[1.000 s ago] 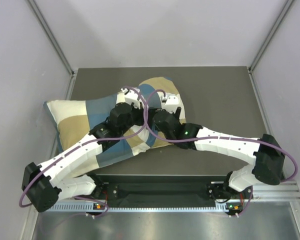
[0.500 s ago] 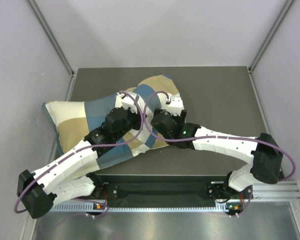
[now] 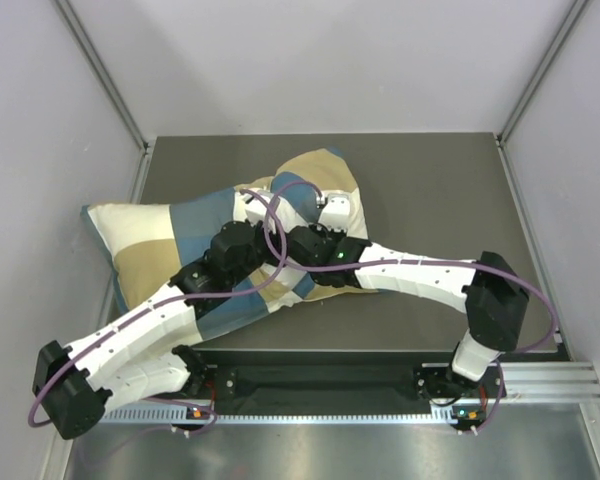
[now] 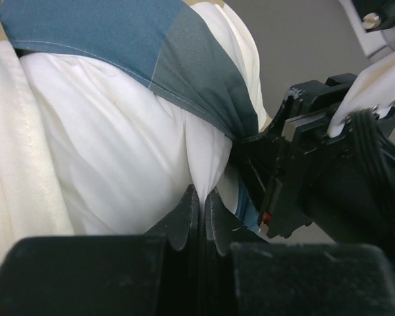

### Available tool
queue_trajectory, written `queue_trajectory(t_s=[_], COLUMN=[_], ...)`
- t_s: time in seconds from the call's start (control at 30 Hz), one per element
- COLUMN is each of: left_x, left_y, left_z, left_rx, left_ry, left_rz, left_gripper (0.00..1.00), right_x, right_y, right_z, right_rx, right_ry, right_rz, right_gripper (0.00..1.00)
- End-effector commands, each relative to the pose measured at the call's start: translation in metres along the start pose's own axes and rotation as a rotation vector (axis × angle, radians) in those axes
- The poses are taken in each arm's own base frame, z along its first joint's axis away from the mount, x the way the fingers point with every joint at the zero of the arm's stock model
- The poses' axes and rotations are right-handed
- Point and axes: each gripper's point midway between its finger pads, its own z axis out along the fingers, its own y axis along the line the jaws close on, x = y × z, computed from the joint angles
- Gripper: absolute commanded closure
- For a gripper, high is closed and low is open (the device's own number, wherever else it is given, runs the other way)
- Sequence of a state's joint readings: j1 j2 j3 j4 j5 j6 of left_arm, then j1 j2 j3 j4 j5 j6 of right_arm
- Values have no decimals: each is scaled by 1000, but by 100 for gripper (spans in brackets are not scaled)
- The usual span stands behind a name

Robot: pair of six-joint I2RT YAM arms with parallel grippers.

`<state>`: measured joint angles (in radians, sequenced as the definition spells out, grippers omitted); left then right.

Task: Remove the pillowcase from the pillow
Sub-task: Pull out the pillow

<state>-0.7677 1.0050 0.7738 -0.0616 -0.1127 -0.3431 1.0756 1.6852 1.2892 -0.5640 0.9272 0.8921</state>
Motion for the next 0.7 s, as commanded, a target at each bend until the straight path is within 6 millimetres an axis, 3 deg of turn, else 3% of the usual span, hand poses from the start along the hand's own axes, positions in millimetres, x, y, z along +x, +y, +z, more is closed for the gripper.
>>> queue_trajectory(t_s=[0.0,0.13,0.17,0.27,0.67], left_x=[-44,-38,-39,-47,-80], left_y=[-14,5,8,15,27], left_z=[-33,-47,-50,-63,-108], left_rx=[52,-35,-46,-79,-150], left_ry=[-140,-128,-135,-166,-253], left_rz=[-13,6,6,0,23], left_gripper=[100,100,100,100,100], right_x=[12,1,8,7,15], right_y=[-82,-125,-144,-171,-212], right_z=[31,28,32,33,49], right_rx=[257,298,330,352,426], right_ry=[22,22,48,58,116], right_rz=[-111,-42,-37,-5,5], right_gripper=[100,100,100,100,100])
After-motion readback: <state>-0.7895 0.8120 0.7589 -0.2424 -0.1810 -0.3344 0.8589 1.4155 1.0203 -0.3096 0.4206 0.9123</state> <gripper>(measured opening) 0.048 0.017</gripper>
